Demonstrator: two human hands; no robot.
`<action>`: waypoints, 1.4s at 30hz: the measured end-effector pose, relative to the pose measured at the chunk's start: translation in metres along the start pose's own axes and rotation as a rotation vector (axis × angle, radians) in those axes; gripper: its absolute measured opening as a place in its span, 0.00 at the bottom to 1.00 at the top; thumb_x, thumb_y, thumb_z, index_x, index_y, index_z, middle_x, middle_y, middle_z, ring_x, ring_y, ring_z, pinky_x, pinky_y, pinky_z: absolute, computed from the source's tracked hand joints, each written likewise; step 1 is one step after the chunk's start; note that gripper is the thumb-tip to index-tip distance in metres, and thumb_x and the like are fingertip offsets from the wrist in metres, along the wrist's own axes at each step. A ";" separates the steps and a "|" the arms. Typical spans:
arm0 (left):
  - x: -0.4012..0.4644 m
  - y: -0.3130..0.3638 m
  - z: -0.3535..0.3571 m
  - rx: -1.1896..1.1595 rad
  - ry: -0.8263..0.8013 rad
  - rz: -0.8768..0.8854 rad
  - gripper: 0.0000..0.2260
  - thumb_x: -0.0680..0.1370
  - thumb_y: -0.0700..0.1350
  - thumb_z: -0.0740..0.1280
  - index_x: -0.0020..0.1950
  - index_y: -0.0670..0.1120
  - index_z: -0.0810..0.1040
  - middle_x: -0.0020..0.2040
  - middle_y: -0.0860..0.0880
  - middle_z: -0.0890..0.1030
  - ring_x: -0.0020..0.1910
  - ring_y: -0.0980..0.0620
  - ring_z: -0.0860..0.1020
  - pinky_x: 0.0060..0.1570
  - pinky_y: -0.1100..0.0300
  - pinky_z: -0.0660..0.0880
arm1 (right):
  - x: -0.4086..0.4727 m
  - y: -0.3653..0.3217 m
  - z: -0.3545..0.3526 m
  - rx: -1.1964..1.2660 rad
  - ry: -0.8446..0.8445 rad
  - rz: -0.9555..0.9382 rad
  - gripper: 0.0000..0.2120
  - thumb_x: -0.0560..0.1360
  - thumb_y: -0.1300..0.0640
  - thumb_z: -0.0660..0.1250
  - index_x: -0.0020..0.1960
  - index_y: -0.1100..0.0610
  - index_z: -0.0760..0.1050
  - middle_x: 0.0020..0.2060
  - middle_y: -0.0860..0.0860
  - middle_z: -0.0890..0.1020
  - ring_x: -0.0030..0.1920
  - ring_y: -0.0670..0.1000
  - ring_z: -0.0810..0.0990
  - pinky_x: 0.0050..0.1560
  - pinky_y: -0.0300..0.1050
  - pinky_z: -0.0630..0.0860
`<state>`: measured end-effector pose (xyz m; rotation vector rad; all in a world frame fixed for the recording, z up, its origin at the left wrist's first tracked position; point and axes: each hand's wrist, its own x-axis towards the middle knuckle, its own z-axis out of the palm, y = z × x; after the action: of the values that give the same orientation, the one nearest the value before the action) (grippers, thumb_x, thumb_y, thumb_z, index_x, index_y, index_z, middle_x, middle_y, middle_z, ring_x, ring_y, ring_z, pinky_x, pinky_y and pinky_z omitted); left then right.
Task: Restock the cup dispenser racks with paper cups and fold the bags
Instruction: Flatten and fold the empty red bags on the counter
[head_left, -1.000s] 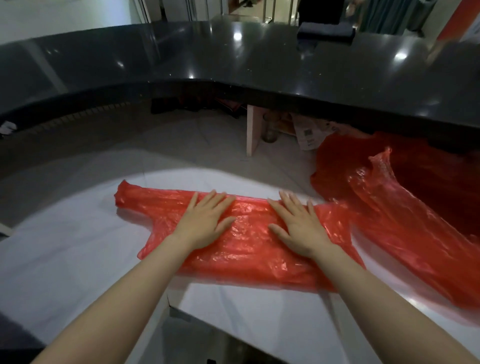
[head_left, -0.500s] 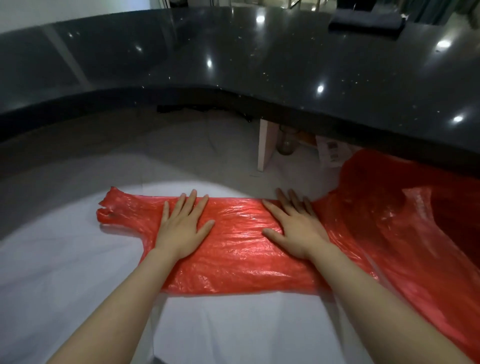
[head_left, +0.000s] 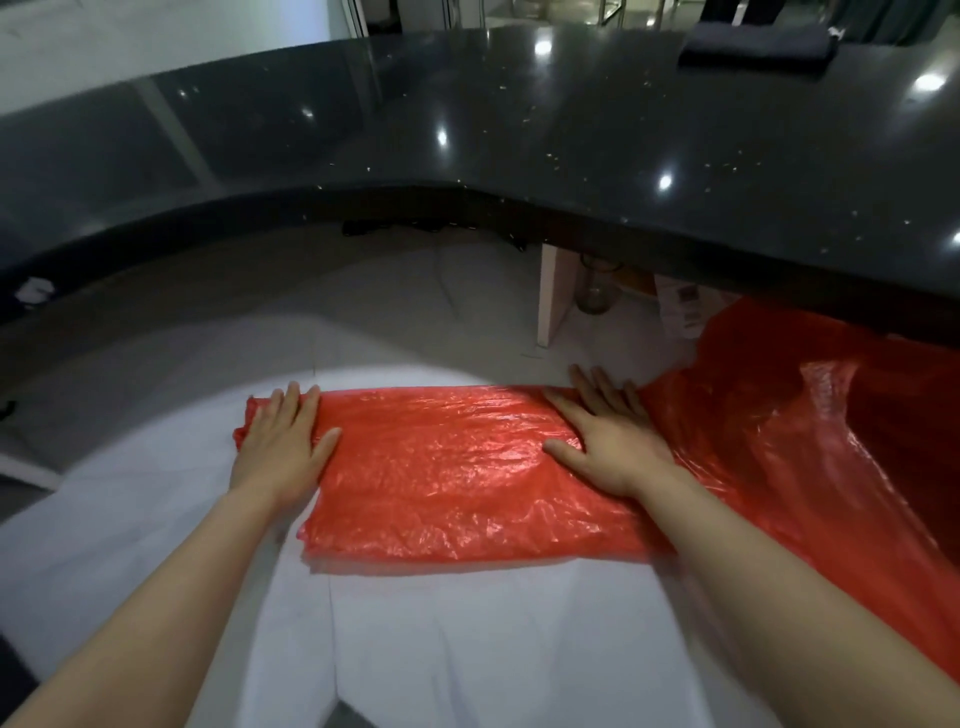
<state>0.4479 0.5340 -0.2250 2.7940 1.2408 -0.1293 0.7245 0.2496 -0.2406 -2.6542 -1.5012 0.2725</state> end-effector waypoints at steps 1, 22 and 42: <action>-0.004 0.005 -0.002 -0.036 0.014 -0.003 0.32 0.80 0.61 0.50 0.78 0.45 0.48 0.79 0.44 0.48 0.77 0.47 0.47 0.75 0.52 0.44 | -0.001 -0.002 0.000 -0.004 -0.001 0.027 0.35 0.70 0.27 0.42 0.75 0.36 0.43 0.77 0.48 0.42 0.76 0.51 0.37 0.74 0.56 0.36; -0.099 0.067 0.033 -0.126 -0.028 0.118 0.37 0.71 0.74 0.42 0.76 0.60 0.37 0.78 0.48 0.38 0.76 0.45 0.36 0.72 0.45 0.35 | -0.085 -0.100 0.026 0.119 0.038 0.086 0.37 0.73 0.32 0.49 0.75 0.40 0.36 0.77 0.50 0.40 0.76 0.54 0.36 0.74 0.56 0.39; -0.204 0.064 0.041 -0.092 0.009 0.835 0.34 0.75 0.71 0.44 0.76 0.56 0.41 0.78 0.50 0.42 0.76 0.48 0.38 0.72 0.46 0.36 | -0.174 -0.148 0.049 0.177 0.170 0.546 0.41 0.75 0.32 0.40 0.77 0.59 0.38 0.77 0.55 0.42 0.76 0.56 0.37 0.74 0.61 0.40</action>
<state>0.3573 0.3370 -0.2408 2.9542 0.0072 -0.0001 0.5028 0.1759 -0.2454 -2.7981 -0.6503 0.1915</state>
